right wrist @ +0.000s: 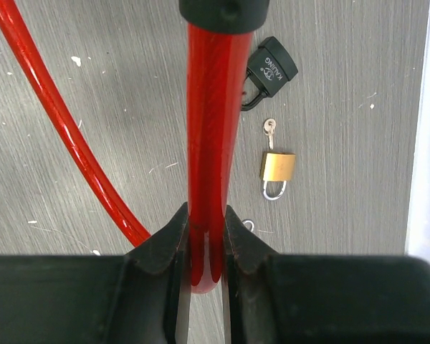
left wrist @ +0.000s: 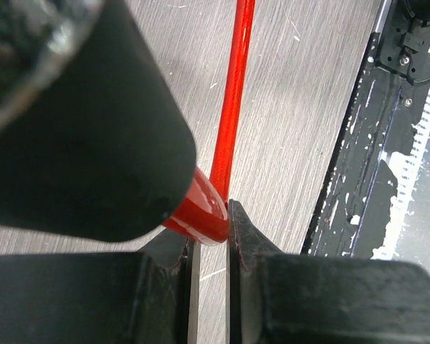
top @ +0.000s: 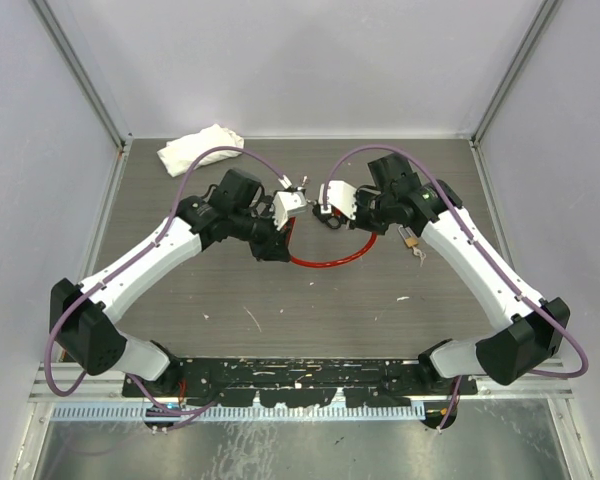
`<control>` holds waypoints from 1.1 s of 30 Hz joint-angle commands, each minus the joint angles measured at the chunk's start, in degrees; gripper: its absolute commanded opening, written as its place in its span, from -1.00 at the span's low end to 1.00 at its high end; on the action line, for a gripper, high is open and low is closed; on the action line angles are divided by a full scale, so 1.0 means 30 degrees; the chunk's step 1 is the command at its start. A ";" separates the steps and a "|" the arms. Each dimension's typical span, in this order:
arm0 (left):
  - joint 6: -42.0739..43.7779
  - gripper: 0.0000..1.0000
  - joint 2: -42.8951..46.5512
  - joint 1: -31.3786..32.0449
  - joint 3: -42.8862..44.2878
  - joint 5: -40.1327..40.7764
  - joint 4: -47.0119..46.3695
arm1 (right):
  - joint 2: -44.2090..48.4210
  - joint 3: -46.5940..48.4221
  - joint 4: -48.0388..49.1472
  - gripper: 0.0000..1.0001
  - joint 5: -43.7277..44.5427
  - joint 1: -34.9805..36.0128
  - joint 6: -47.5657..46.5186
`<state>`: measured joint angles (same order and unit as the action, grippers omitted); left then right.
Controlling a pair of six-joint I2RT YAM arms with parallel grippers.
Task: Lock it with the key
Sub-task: Adjust the lock.
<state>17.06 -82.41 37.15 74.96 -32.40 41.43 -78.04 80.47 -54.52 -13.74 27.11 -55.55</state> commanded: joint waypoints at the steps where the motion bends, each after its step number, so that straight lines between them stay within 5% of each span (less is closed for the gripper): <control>1: 0.0481 -1.00 0.0226 -0.0121 0.0551 0.1311 0.1591 | 0.0200 0.0848 -0.1256 -0.97 0.1658 -0.0103 -0.0964; 33: 0.1212 -1.00 -0.1022 0.1100 0.1584 0.3941 0.3819 | -0.0297 0.2108 -0.2931 -0.97 -0.0360 0.0222 -0.0445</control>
<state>17.69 -84.73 39.92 77.76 -26.35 46.26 -79.88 82.00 -59.72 -14.66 28.01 -55.13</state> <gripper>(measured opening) 0.128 0.223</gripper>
